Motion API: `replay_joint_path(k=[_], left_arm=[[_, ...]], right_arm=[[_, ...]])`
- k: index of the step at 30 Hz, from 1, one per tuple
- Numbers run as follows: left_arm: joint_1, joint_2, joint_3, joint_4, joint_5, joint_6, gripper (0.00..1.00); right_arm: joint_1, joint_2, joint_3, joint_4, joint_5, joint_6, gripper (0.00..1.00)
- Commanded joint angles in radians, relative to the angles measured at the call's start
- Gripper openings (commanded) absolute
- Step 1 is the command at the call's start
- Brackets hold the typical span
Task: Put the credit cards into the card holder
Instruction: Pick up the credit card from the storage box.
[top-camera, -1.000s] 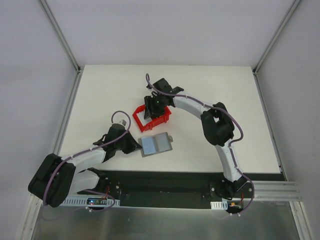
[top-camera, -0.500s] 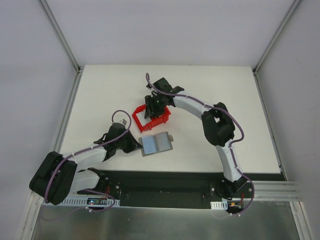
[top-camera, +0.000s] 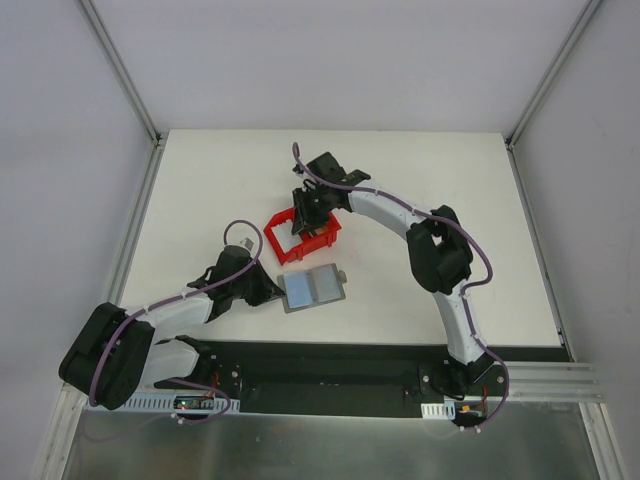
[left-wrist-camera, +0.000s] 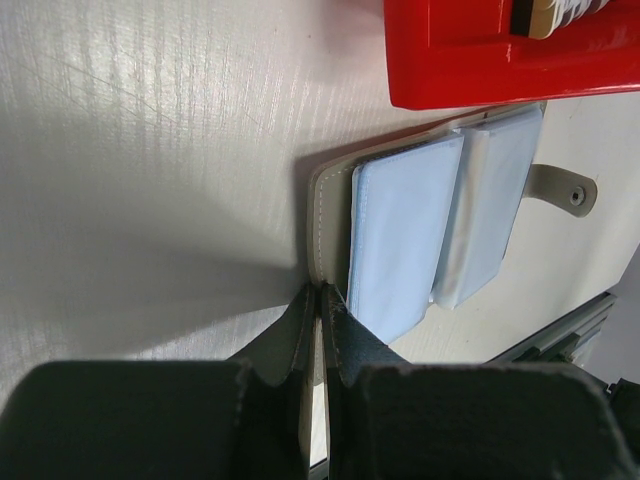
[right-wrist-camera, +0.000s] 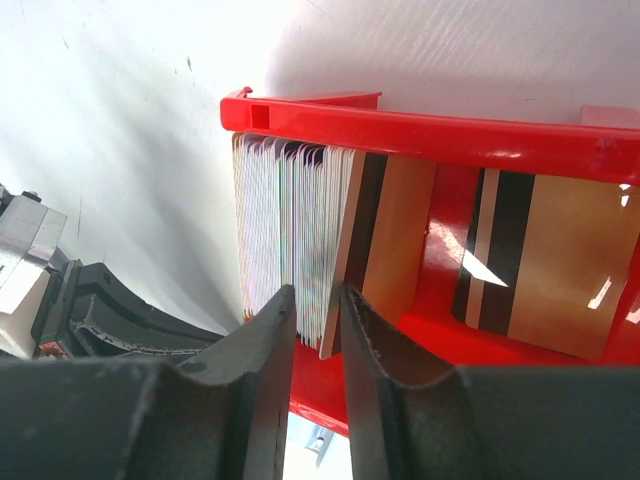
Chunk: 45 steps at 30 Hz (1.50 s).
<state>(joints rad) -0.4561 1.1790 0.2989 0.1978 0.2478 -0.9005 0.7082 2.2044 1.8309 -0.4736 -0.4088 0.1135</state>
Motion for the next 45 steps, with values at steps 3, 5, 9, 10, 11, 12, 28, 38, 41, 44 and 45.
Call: replay_joint_path(k=[3, 5, 9, 10, 11, 12, 28, 38, 41, 44, 45], left_arm=[[0.010, 0.021, -0.001, -0.044, -0.012, 0.032, 0.00], [0.010, 0.019, -0.003, -0.046, -0.012, 0.032, 0.00], [0.010, 0.014, -0.006, -0.044, -0.013, 0.031, 0.00], [0.010, 0.014, -0.006, -0.046, -0.013, 0.031, 0.00], [0.010, 0.011, -0.007, -0.044, -0.013, 0.031, 0.00], [0.010, 0.010, -0.007, -0.044, -0.013, 0.031, 0.00], [0.011, -0.012, -0.023, -0.044, -0.012, 0.025, 0.00], [0.011, -0.016, -0.021, -0.044, -0.010, 0.026, 0.00], [0.011, -0.012, -0.020, -0.044, -0.008, 0.026, 0.00], [0.011, -0.010, -0.020, -0.046, -0.008, 0.028, 0.00], [0.011, -0.010, -0.020, -0.044, -0.008, 0.028, 0.00]], right_arm=[[0.002, -0.043, 0.059, -0.023, -0.005, -0.014, 0.30], [0.002, -0.038, 0.065, -0.023, -0.002, -0.015, 0.31], [0.004, -0.014, 0.088, -0.042, 0.001, -0.017, 0.33], [0.005, -0.009, 0.090, -0.043, 0.002, -0.017, 0.36], [0.002, -0.005, 0.091, -0.046, 0.008, -0.017, 0.42], [0.004, -0.002, 0.093, -0.048, 0.019, -0.015, 0.49], [0.023, 0.081, 0.154, -0.080, -0.015, -0.006, 0.54], [0.030, -0.008, 0.125, -0.069, 0.027, -0.025, 0.33], [0.030, -0.020, 0.123, -0.071, 0.025, -0.028, 0.28], [0.031, -0.026, 0.128, -0.077, 0.022, -0.028, 0.24], [0.031, -0.028, 0.130, -0.080, 0.022, -0.029, 0.23]])
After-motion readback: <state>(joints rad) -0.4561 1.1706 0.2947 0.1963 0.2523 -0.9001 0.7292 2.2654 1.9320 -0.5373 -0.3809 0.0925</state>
